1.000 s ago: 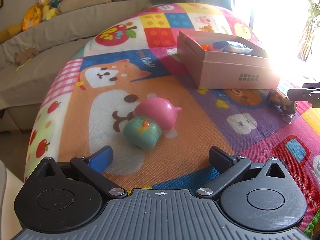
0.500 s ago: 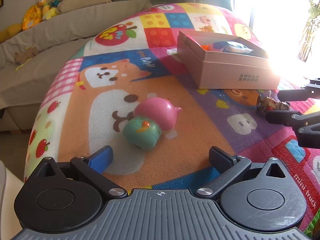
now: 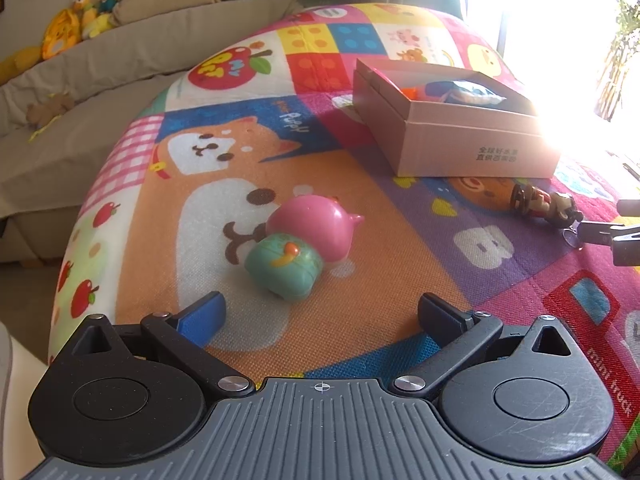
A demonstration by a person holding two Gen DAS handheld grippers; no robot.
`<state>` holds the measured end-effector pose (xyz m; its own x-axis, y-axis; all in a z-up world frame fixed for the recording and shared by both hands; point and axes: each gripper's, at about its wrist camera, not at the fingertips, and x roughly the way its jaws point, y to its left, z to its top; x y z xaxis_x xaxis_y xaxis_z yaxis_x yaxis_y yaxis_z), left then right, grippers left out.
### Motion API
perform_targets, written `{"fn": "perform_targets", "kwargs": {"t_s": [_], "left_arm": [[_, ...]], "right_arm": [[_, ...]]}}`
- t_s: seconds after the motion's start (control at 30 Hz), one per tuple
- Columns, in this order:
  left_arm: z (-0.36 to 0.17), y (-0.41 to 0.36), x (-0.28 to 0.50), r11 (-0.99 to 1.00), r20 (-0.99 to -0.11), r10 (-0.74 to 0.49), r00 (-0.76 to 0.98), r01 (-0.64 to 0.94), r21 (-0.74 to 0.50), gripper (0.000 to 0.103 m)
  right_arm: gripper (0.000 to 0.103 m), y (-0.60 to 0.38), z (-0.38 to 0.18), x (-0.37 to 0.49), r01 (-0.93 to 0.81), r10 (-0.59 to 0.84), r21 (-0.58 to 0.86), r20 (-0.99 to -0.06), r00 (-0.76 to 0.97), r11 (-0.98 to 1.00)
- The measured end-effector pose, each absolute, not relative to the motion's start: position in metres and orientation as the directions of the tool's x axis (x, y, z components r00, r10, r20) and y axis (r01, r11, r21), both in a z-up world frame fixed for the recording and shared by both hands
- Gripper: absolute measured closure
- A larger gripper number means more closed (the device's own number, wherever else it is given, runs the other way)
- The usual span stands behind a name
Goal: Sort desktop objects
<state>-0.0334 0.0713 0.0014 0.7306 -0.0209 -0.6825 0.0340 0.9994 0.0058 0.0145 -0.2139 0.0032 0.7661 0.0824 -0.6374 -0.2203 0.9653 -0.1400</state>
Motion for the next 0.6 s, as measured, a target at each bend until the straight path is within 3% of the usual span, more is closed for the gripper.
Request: {"fn": "perform_targets", "kwargs": {"t_s": [0.1,0.2,0.37,0.6], "left_arm": [[0.005,0.072,-0.029,0.999,-0.677,-0.039,0.735,0.041,-0.013,0.0],[0.009,0.072,-0.019,0.999,-0.681,-0.035,0.731,0.015,-0.034,0.0],[0.014,0.072,-0.002,0.992,-0.707,-0.083,0.702,-0.011,-0.128,0.0],[0.016,0.05,0.007,0.965,-0.682,-0.257,0.685,0.149,-0.214,0.0]], "right_arm": [[0.004,-0.218,-0.002,0.016,-0.177,0.06,-0.126,-0.627,0.777,0.976],[0.001,-0.223,-0.002,0.018,-0.164,0.066,-0.096,-0.638,0.767,0.982],[0.0,-0.223,-0.003,0.019,-0.154,0.063,-0.087,-0.64,0.766,0.984],[0.0,-0.226,-0.003,0.02,-0.15,0.076,-0.059,-0.648,0.758,0.987]]}}
